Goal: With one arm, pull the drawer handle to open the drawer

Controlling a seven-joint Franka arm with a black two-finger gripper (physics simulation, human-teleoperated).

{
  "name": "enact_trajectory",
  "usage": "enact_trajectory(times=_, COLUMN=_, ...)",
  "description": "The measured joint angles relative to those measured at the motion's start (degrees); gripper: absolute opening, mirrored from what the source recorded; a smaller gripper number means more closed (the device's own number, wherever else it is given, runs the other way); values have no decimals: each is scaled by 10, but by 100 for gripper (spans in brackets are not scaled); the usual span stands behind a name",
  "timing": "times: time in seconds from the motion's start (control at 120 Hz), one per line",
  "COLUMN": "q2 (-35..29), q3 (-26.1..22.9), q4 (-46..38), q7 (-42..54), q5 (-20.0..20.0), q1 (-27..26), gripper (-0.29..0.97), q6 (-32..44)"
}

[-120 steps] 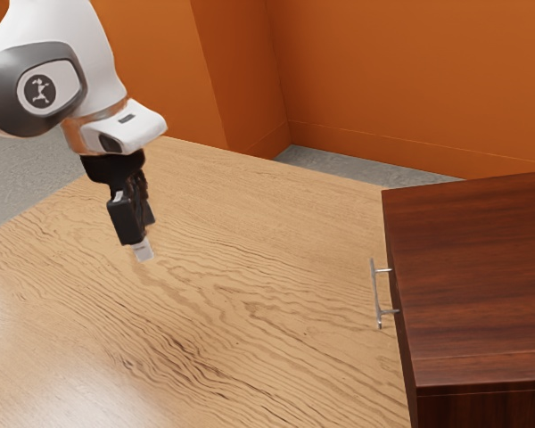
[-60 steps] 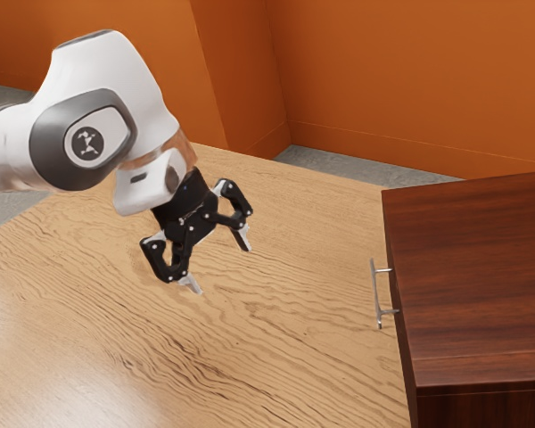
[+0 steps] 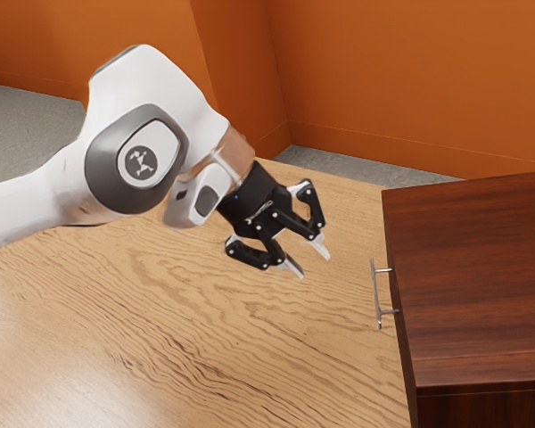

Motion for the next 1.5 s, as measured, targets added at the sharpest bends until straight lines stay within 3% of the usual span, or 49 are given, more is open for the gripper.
enact_trajectory(times=0.45, q2=13, q3=-1, q4=-15, q7=147, q5=-60, q1=-33, gripper=14, q6=25)
enact_trajectory(times=0.85, q2=33, q3=-6, q4=-15, q7=211, q5=-91, q1=-46, gripper=14, q6=47)
enact_trajectory(times=1.067, q2=47, q3=-8, q4=-22, q7=233, q5=-95, q1=-45, gripper=7, q6=59)
enact_trajectory(times=1.5, q2=-27, q3=16, q4=-106, q7=261, q5=-92, q1=-29, gripper=-6, q6=63)
